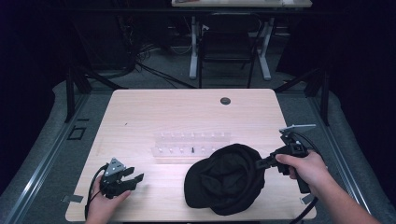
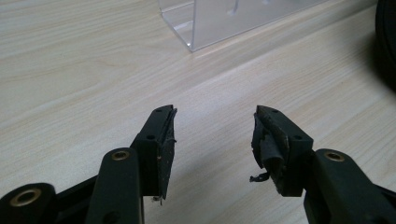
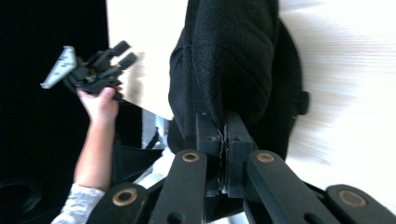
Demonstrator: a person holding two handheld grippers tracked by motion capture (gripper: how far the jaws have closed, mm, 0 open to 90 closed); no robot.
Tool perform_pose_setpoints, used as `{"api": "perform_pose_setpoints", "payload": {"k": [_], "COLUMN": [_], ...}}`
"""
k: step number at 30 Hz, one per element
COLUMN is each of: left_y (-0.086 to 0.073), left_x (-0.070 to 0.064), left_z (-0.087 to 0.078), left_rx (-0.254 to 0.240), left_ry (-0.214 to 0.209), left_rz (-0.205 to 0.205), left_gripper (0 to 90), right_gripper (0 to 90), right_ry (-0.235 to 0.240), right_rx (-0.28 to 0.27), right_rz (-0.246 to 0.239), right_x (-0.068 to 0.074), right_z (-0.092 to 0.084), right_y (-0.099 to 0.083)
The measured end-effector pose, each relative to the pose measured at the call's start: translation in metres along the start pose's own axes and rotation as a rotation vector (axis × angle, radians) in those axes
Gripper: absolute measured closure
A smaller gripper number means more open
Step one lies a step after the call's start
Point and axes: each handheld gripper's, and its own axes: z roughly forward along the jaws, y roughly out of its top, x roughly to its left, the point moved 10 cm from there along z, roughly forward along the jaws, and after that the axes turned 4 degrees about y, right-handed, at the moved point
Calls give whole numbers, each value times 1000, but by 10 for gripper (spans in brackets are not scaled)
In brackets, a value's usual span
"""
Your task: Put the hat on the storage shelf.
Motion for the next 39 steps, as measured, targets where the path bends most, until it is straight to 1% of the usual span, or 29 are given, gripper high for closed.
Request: {"api": "perform_pose_setpoints", "payload": {"k": [1, 2, 3, 4, 6, 7, 10, 11, 12, 13, 15, 16, 17, 18, 19, 23, 28, 31, 34, 35, 38, 39], "left_y": [0, 0, 0, 0, 0, 0, 0, 0, 0, 0, 0, 1, 1, 0, 0, 1, 0, 0, 1, 0, 1, 1], "left_x": [0, 0, 0, 0, 0, 0, 0, 0, 0, 0, 0, 0, 0, 0, 0, 0, 0, 0, 1, 1, 0, 0], "left_z": [0, 0, 0, 0, 0, 0, 0, 0, 0, 0, 0, 0, 0, 1, 1, 0, 0, 0, 1, 0, 0, 1], "left_rx": [-1, -1, -2, -2, -2, -1, -2, -2, -1, -3, -6, -6, -6, -6, -5, -6, -2, -3, -9, -4, -6, -5], "left_ry": [1, 1, 1, 1, 1, 1, 2, 2, 1, 2, 2, 2, 2, 2, 3, 2, 1, 2, 13, 3, 2, 2], "left_rz": [-1, -1, 0, 0, 0, 0, 1, 1, 2, 1, 0, 1, 1, 1, 0, 0, 1, 0, 0, 1, 1, -1], "left_gripper": [489, 489, 489, 489, 488, 488, 488, 488, 488, 488, 488, 488, 488, 488, 488, 488, 488, 488, 488, 488, 488, 488], "right_gripper": [881, 881, 881, 881, 881, 881, 881, 881, 882, 882, 881, 881, 881, 882, 882, 882, 881, 882, 882, 881, 881, 882], "right_ry": [22, 22, 26, 41, 42, 61, 68, 83, 90, 95, 115, 120, 120, 137, 140, 162, 172, 183, 196, 199, 205, 216], "right_rx": [1, 1, 2, 6, 3, -12, -3, -11, -6, -18, -19, -11, -11, -25, -22, -25, -46, -55, -76, -84, -97, -107], "right_rz": [-11, -11, -18, -32, -35, -38, -48, -55, -63, -61, -71, -82, -82, -85, -97, -117, -140, -142, -141, -143, -148, -158], "right_x": [8, 8, 12, 19, 22, 29, 33, 40, 42, 45, 51, 54, 54, 60, 62, 77, 89, 91, 95, 96, 98, 101], "right_z": [-2, -2, -2, -5, -5, -6, -8, -8, -9, -9, -10, -12, -12, -13, -14, -18, -24, -28, -36, -39, -44, -48], "right_y": [0, 0, 0, -1, 0, 1, 0, 0, -1, 0, 0, -1, -1, 0, 0, -1, 1, 2, 4, 5, 7, 8]}}
